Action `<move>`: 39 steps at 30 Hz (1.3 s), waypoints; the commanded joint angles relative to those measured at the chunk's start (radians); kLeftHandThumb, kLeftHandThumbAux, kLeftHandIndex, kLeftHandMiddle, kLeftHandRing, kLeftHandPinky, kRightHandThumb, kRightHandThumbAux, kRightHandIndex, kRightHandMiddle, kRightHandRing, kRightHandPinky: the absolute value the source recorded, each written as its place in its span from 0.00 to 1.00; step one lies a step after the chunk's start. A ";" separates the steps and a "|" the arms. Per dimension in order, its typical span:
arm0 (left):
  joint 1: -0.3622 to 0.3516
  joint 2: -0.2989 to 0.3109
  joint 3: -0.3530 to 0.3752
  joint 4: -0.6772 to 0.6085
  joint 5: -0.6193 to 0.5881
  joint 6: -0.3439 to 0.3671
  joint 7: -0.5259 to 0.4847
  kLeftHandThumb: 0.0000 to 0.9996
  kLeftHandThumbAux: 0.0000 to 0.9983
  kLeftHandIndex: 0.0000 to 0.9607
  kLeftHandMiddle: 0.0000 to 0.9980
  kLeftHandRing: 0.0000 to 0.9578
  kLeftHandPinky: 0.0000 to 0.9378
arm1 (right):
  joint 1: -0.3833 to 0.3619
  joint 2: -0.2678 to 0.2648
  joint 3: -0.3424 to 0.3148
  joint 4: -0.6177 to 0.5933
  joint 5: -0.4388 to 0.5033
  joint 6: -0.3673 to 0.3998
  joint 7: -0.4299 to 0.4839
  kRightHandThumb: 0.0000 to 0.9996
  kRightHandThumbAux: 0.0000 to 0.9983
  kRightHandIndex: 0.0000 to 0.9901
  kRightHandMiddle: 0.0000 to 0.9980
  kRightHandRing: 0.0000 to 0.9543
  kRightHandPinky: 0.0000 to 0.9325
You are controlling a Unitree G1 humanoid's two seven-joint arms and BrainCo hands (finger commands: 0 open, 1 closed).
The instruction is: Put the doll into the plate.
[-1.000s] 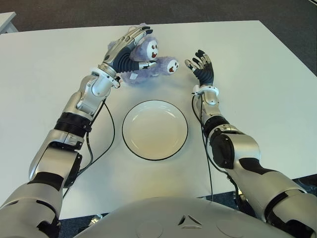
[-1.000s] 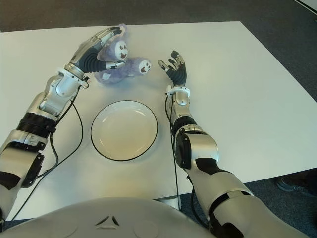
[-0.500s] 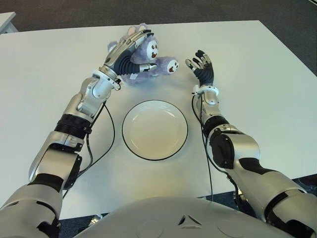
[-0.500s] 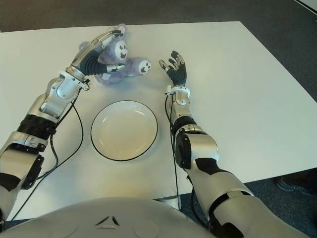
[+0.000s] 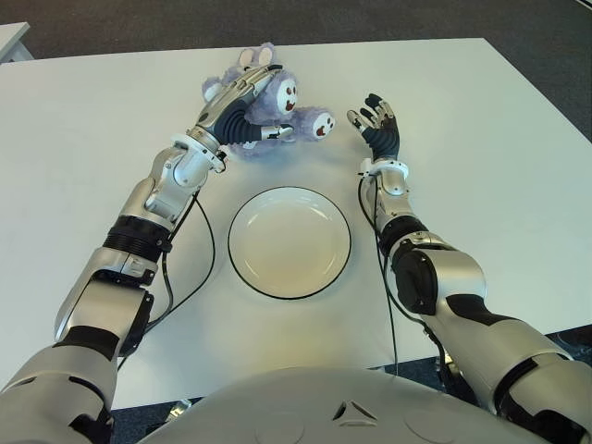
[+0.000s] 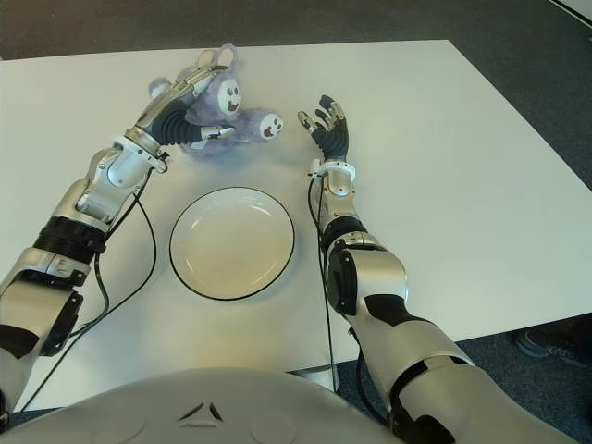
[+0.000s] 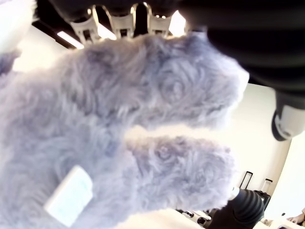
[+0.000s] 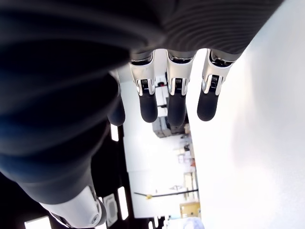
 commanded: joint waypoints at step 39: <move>-0.178 -0.075 -0.044 0.376 0.051 -0.072 0.178 0.33 0.41 0.00 0.10 0.07 0.00 | 0.020 0.015 -0.006 0.017 0.014 0.022 0.002 0.37 0.80 0.16 0.16 0.15 0.18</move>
